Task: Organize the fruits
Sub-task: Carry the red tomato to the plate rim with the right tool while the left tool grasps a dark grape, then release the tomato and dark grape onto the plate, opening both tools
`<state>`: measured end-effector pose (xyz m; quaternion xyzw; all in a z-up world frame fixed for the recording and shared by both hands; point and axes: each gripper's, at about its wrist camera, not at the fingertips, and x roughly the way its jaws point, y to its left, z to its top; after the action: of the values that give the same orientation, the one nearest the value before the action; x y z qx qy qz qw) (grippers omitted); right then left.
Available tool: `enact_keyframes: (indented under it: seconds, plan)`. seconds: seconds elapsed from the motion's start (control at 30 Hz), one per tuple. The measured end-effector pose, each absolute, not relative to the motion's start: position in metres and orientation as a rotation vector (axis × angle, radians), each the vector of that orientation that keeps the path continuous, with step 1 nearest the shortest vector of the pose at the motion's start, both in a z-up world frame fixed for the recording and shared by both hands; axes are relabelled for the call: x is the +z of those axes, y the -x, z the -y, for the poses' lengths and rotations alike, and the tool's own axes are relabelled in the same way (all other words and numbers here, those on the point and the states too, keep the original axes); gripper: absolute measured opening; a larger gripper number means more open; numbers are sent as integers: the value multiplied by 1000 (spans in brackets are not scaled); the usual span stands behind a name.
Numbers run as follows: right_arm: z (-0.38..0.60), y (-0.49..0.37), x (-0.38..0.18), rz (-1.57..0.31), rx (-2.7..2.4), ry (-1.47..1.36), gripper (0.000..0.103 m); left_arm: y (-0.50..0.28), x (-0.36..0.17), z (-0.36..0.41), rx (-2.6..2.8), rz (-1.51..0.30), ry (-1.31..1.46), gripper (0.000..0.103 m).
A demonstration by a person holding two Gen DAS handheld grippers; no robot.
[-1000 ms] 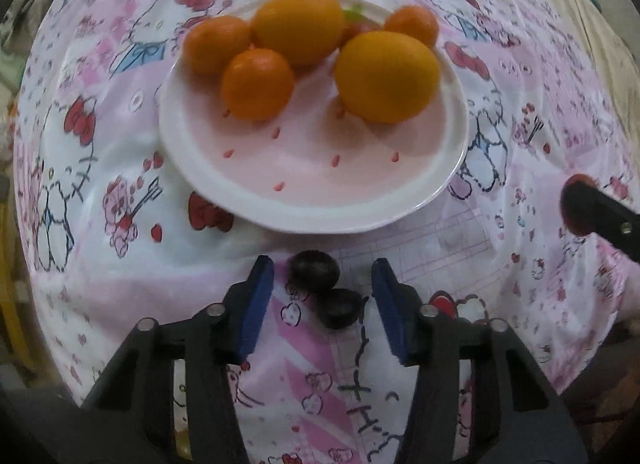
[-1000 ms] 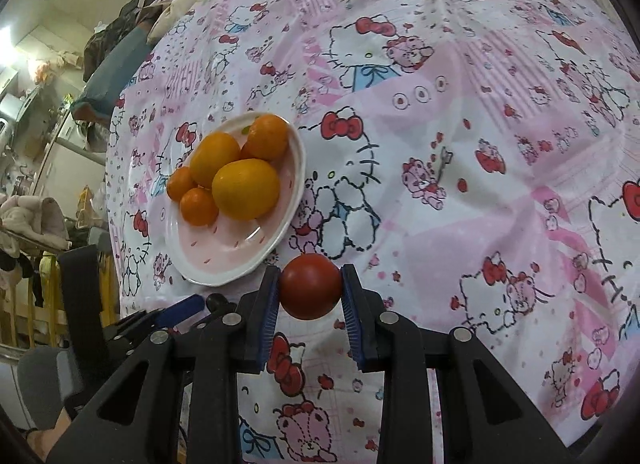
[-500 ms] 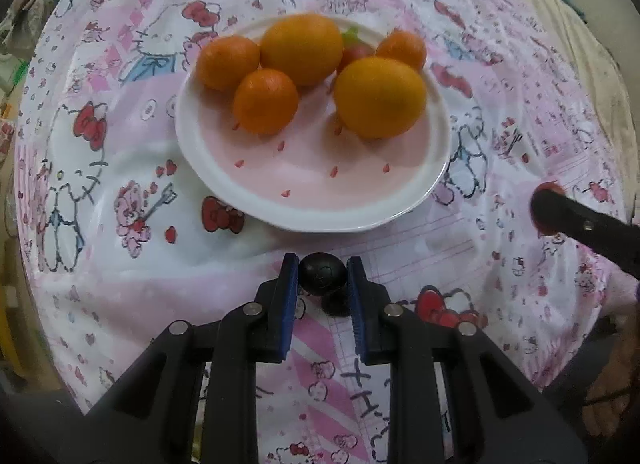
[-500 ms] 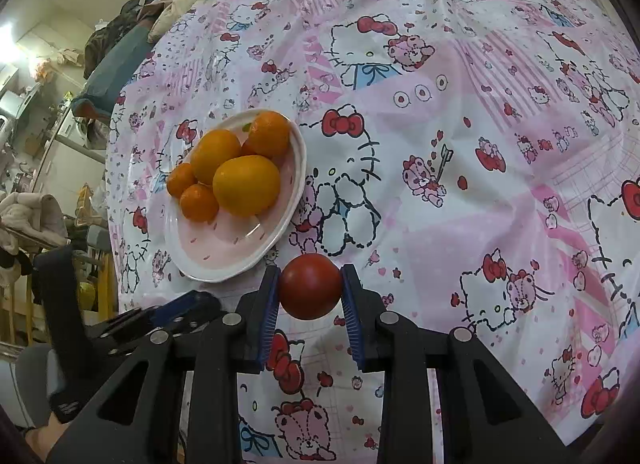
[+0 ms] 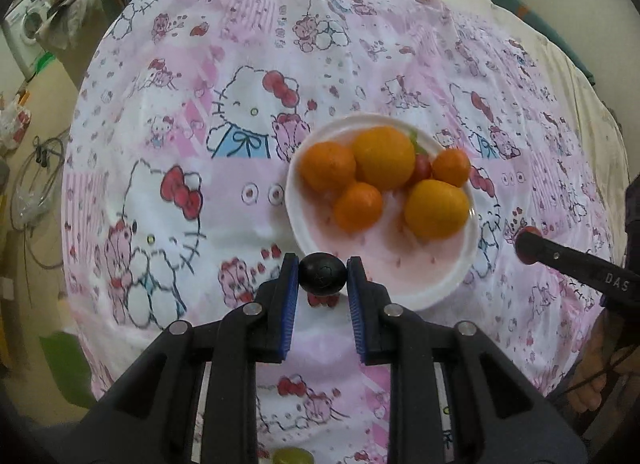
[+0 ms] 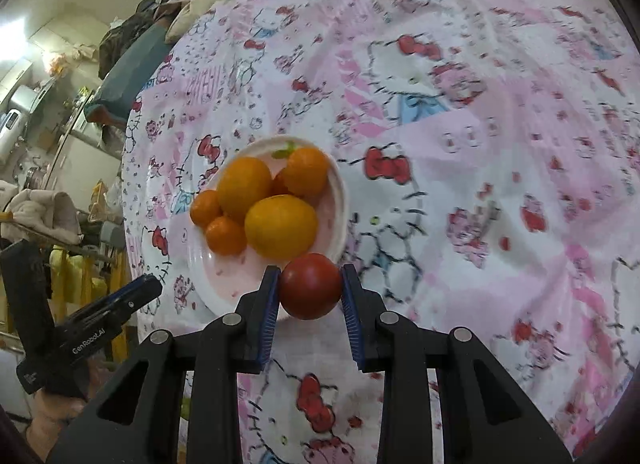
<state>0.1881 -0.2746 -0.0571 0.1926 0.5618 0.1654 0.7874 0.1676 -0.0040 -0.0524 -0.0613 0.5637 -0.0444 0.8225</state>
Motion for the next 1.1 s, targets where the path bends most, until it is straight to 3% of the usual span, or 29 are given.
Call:
enact_keyframes:
  seconds: [0.47,1.1]
  plan:
    - [215,-209,-107,-1372,449,-370,32,-195,-93,11,-153,-1226,13,21]
    - [211,-208,-111,-1391,466,-419,35,-201,-91,17,-171,-1209,64,21]
